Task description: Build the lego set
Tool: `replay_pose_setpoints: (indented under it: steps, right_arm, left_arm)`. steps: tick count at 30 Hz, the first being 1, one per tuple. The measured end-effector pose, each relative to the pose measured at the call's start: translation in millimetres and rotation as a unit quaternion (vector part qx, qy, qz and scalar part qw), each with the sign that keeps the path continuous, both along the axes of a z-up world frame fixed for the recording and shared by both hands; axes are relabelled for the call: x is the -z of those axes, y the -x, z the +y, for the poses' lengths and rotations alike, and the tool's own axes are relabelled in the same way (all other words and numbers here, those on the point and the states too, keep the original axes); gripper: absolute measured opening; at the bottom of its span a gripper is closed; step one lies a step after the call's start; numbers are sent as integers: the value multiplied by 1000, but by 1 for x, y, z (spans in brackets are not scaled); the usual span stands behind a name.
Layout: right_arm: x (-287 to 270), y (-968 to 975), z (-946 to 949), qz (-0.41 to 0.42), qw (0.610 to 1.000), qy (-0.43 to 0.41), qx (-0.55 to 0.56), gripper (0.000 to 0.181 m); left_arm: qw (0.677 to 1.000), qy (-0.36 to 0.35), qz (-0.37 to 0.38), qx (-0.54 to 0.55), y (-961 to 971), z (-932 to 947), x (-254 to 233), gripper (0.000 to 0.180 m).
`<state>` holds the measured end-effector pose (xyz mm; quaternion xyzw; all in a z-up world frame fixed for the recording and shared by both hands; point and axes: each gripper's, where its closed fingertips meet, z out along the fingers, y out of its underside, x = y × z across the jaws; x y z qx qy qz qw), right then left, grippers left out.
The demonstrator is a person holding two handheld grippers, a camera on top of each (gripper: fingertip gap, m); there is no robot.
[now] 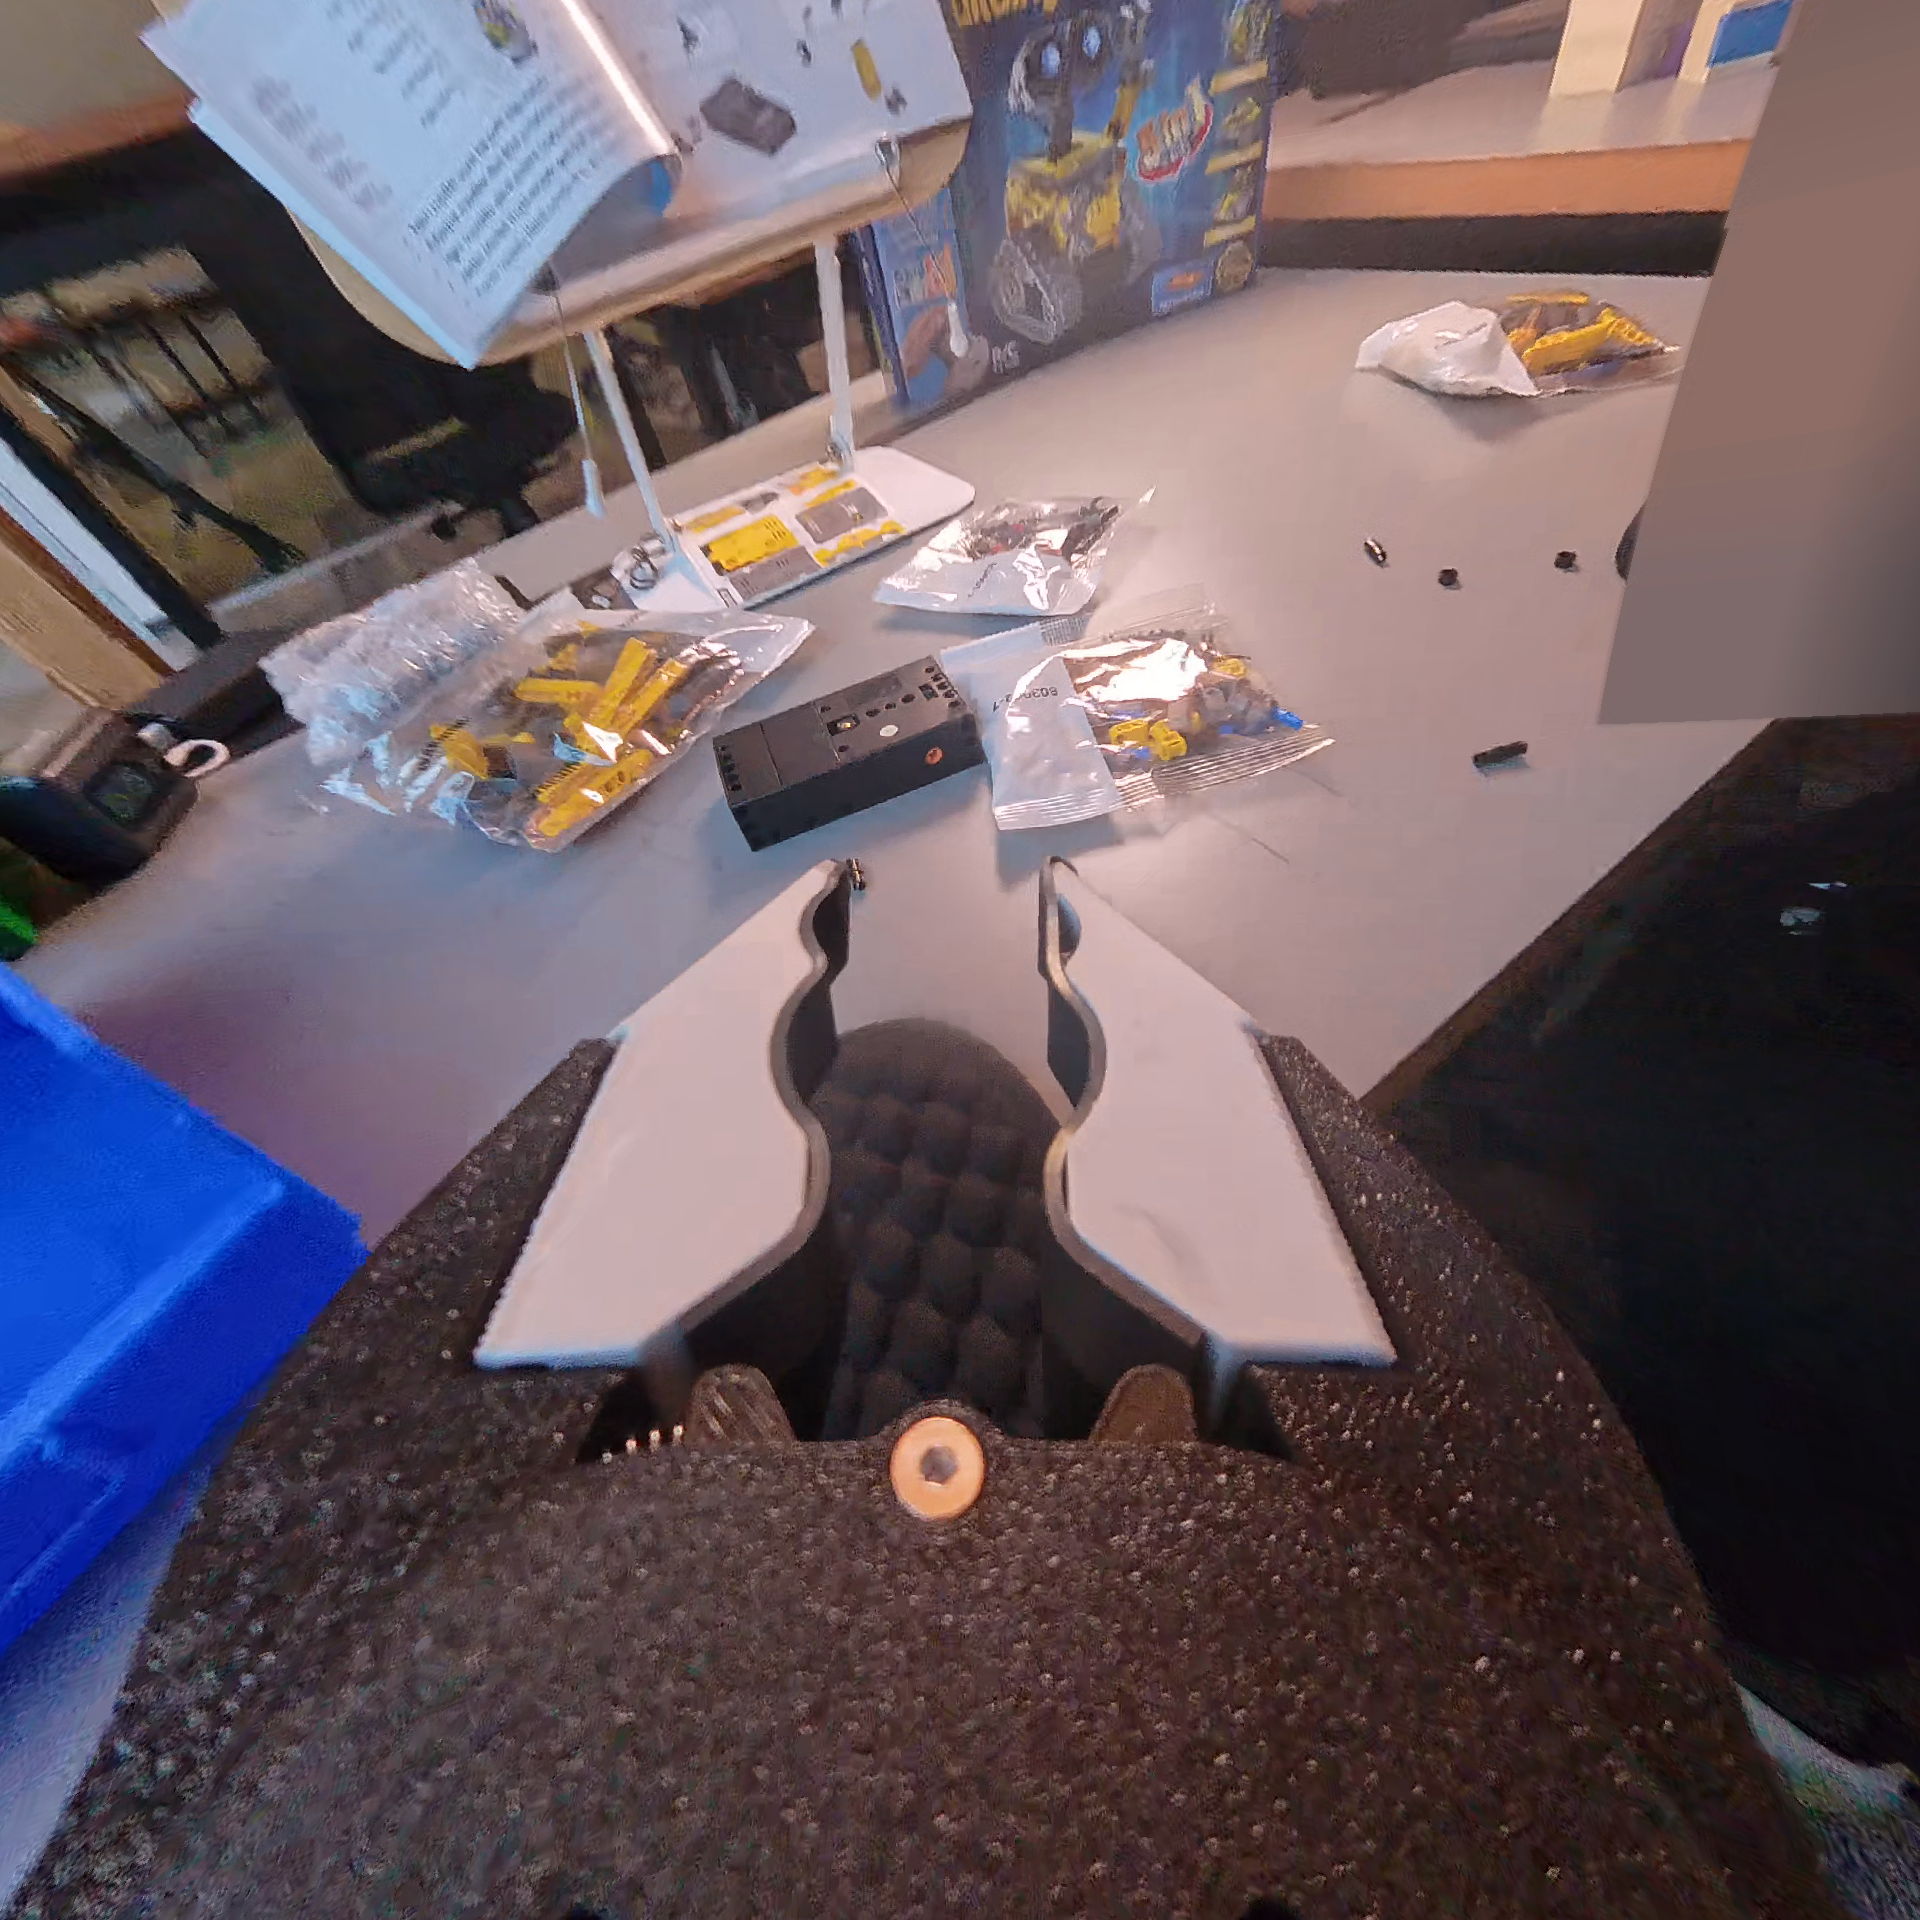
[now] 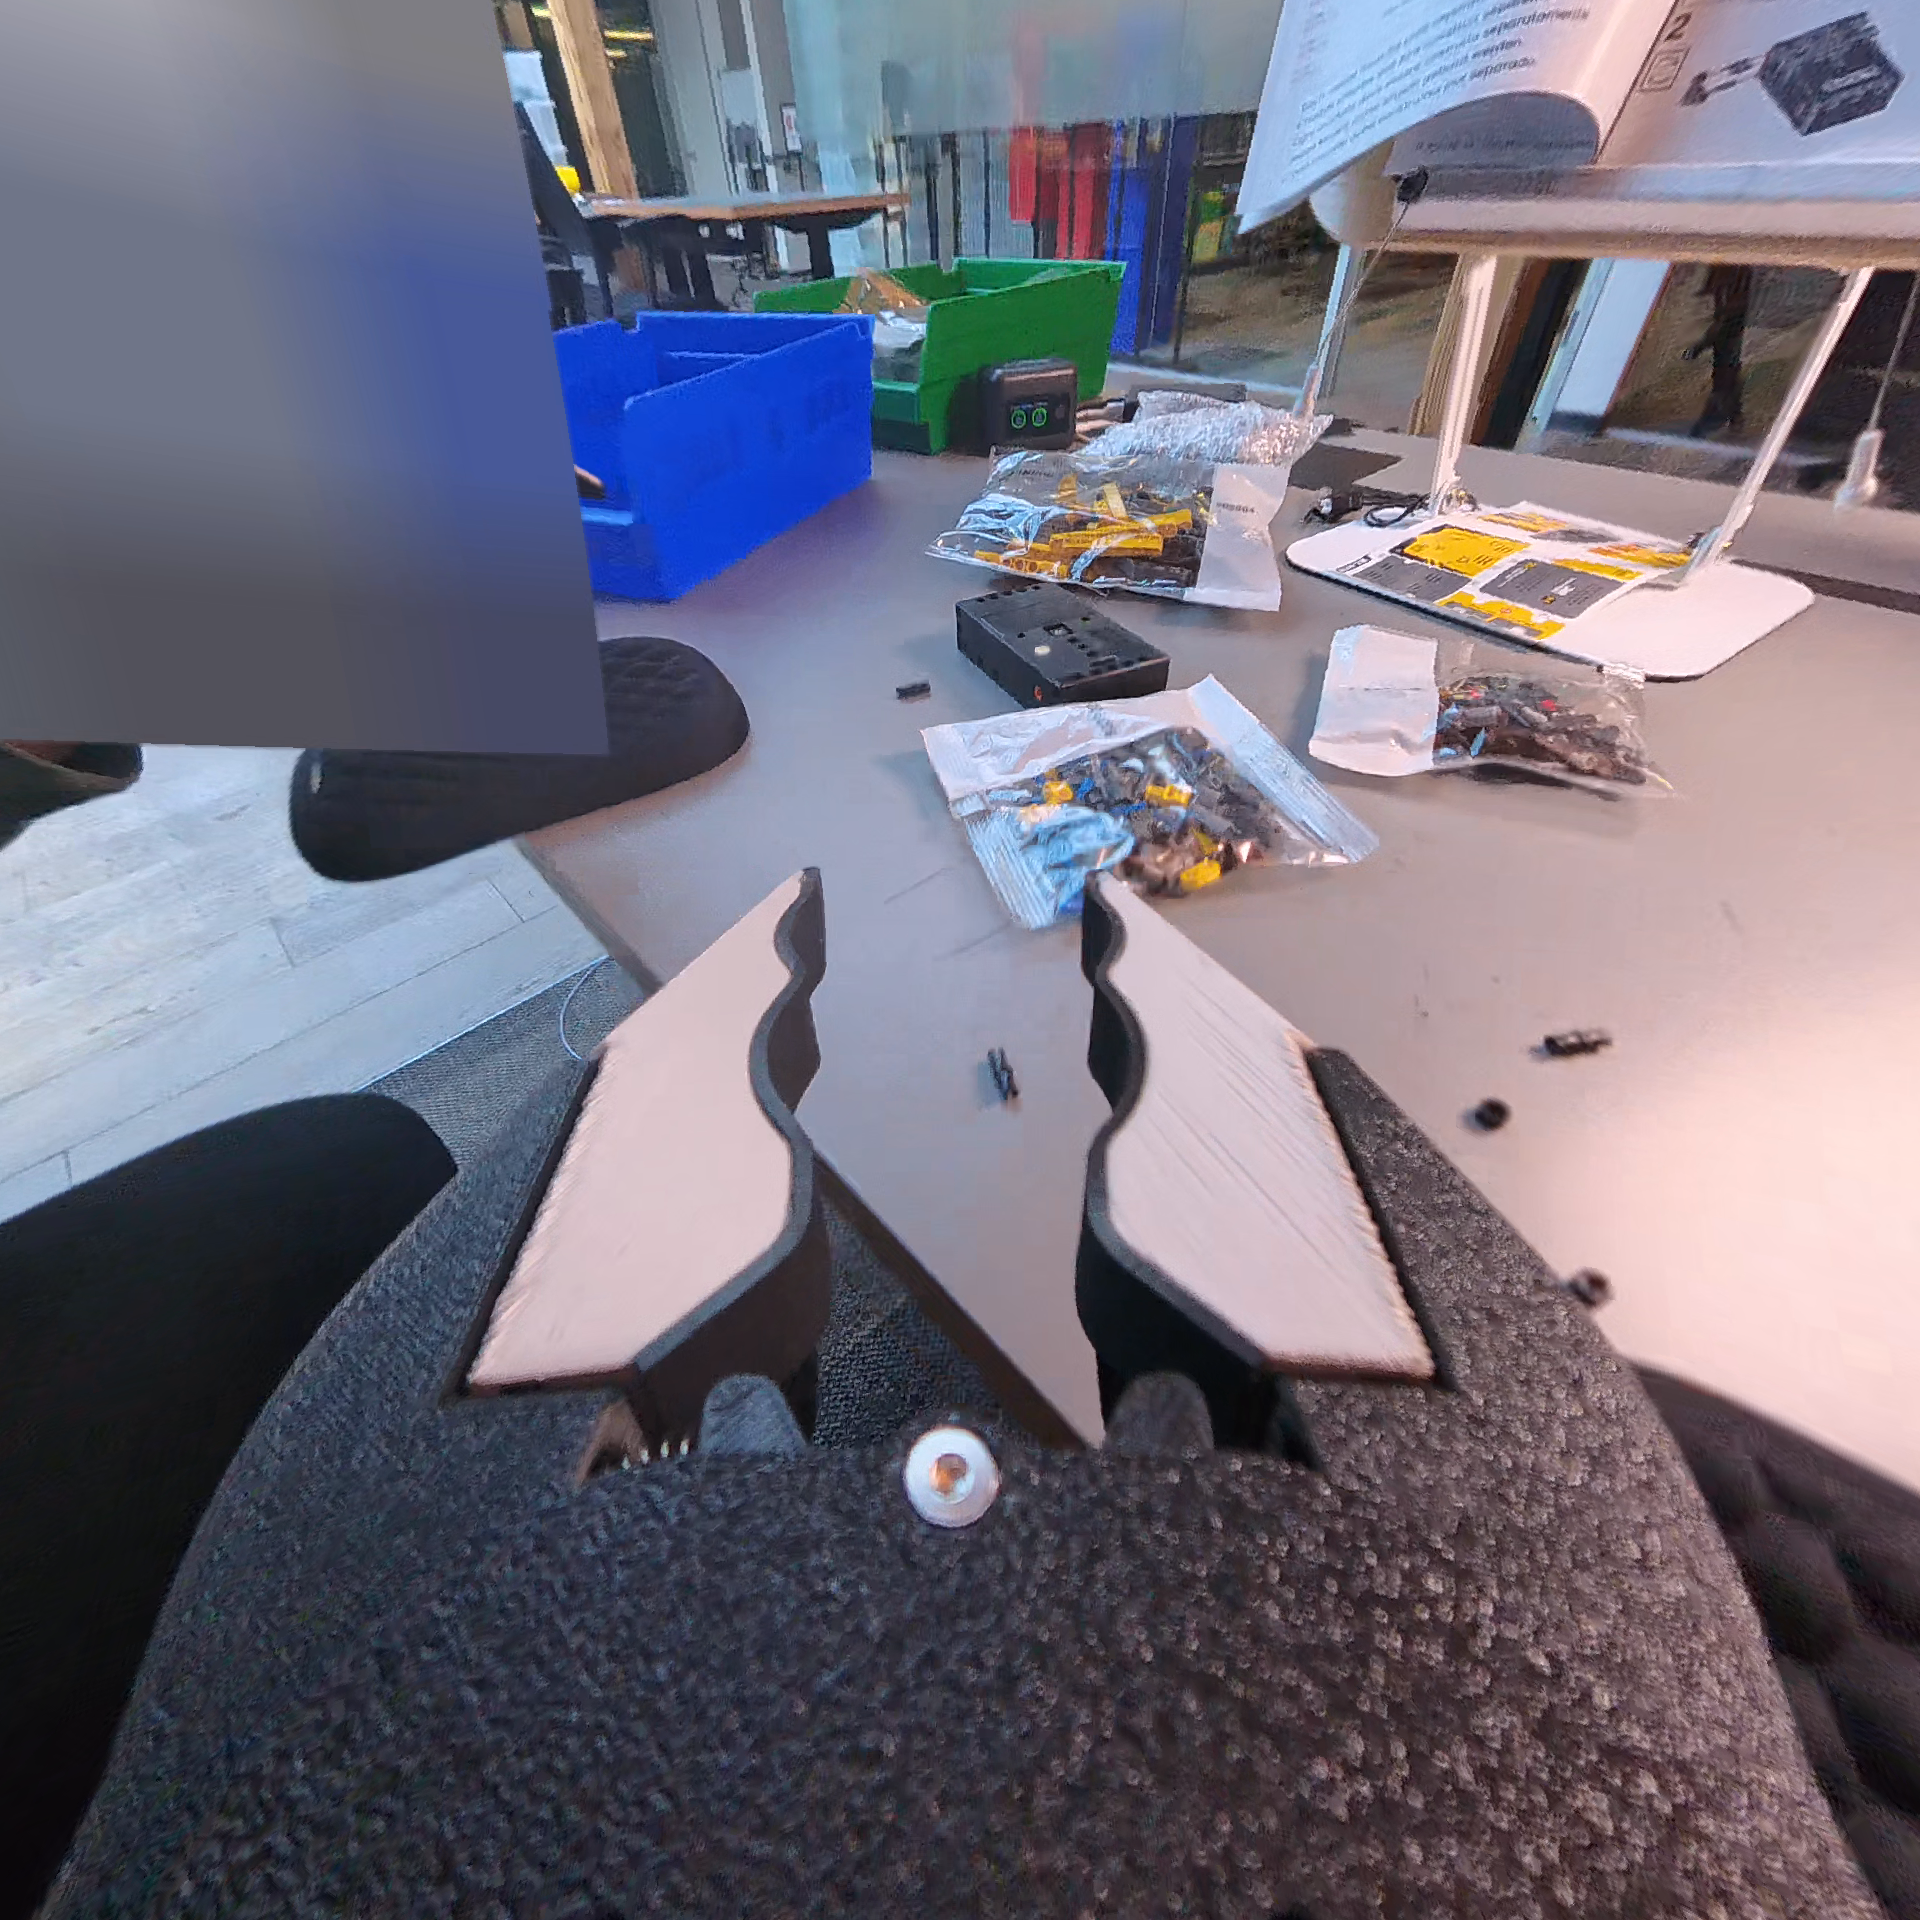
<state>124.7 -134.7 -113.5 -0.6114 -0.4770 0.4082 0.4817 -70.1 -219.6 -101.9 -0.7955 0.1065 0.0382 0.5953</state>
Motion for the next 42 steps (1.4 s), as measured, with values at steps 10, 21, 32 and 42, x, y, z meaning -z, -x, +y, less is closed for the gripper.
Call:
replay_pose_setpoints:
  steps: [10,21,32,42]
  right_arm:
    - [-21,-81,-83,-40,997,-56,44,50]
    - [-7,-151,-118,-78,990,-85,76,50]
    - [19,-83,-31,-116,986,-105,51,49]
    - [-19,-33,46,-126,983,-117,65,43]
  left_arm:
    - [992,-22,-92,-80,-96,-114,-2,56]
    - [995,-30,-55,-72,-132,-149,-16,61]
    - [990,-19,-107,-94,-86,-91,41,65]
    - [995,-65,-68,28,-53,8,-46,60]
